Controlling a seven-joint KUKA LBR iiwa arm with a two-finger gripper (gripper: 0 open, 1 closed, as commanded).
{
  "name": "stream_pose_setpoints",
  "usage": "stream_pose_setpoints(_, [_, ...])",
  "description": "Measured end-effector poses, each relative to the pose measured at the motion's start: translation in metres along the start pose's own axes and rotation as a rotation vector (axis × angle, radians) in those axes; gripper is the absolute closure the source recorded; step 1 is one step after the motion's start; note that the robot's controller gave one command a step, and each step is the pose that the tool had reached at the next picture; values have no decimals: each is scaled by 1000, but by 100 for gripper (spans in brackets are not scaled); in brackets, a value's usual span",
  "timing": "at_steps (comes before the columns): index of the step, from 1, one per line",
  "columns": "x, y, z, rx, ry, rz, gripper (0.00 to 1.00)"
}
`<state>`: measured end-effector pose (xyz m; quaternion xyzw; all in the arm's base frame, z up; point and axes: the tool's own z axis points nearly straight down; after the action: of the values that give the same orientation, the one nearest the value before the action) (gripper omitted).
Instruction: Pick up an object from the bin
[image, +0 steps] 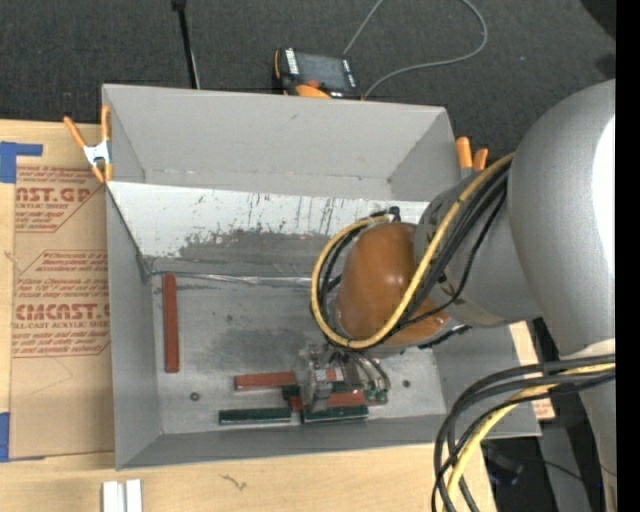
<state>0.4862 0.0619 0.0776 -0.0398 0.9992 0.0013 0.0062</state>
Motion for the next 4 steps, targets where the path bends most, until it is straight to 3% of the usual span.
stream_pose_setpoints(1, [-17,25,-32,-1,9,-347,100])
stream_pose_setpoints(2, [-16,25,-31,-1,12,-346,0])
stream_pose_setpoints(3, [-3,17,9,-2,11,-373,0])
stream_pose_setpoints(4, [-7,18,4,-1,1,-372,100])
